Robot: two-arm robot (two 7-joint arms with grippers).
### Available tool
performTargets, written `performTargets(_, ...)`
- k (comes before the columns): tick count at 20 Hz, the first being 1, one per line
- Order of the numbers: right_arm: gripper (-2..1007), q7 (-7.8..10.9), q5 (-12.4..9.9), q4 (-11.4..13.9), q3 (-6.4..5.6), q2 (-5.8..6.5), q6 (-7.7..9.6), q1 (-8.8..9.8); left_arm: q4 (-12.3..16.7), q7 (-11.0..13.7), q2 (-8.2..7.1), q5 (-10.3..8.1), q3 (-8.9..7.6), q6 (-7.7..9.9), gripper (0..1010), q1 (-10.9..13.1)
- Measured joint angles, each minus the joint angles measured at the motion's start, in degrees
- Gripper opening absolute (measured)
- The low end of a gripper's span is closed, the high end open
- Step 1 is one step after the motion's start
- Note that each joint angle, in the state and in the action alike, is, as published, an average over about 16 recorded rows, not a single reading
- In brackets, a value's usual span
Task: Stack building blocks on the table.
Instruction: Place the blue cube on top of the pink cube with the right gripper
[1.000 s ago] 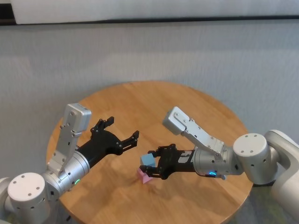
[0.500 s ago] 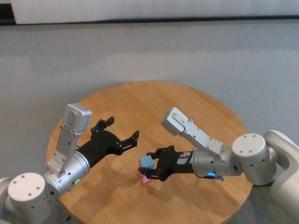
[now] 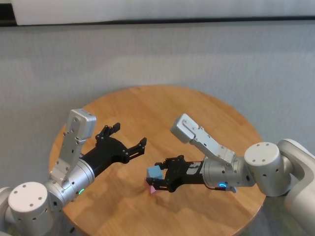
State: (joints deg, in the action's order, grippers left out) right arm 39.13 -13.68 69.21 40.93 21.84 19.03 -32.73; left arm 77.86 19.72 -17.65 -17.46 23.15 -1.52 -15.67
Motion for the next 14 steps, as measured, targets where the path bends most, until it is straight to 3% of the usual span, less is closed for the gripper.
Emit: performTargets(14, 513, 0.17, -0.5, -1.1, 0.29, -0.17, 0.50, -0.50, 0.0, 0.0, 0.00, 0.00, 0.00, 0.00, 1001, 0.0)
